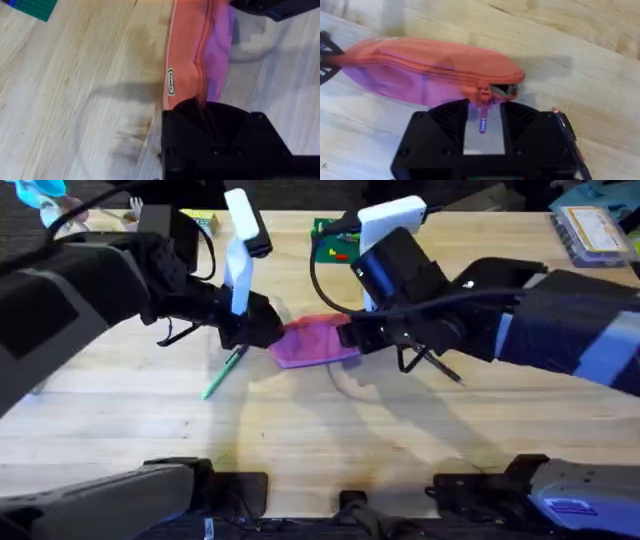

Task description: Unzip the bag, pick up the pens from the table one at a time and place them inside, then zip the bag closed.

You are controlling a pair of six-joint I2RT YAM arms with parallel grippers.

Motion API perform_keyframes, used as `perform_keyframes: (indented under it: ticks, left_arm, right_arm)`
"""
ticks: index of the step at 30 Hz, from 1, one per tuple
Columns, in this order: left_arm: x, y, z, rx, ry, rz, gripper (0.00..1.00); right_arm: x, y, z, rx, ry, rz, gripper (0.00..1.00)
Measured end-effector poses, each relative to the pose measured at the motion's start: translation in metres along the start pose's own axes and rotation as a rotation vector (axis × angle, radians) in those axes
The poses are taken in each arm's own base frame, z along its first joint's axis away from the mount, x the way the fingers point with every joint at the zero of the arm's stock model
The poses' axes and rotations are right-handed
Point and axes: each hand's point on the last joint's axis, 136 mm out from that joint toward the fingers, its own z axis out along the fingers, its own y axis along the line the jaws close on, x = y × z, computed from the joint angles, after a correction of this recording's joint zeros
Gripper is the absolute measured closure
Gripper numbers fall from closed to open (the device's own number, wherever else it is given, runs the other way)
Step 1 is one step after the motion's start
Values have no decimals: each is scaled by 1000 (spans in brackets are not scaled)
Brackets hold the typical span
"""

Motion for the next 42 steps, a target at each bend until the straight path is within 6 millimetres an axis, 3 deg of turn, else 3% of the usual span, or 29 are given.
perform_keyframes:
  ticks: [4, 11, 19, 32, 42]
  left_arm:
    - [0, 0, 0, 0, 0, 0, 959]
    - [0, 0, 0, -1, -1, 1, 959]
    - [0, 0, 0, -1, 0, 1, 959]
    - [0, 0, 0, -2, 0, 1, 959]
    - [0, 0, 0, -1, 0, 1, 959]
  right_arm:
    - [0, -2, 0, 7, -2, 2, 723]
    - [-1, -2, 0, 7, -2, 3, 776]
    - [-3, -2, -4, 2, -13, 6, 955]
    - [-4, -2, -5, -1, -18, 7, 971]
    - [-20, 1, -30, -46, -105, 22, 971]
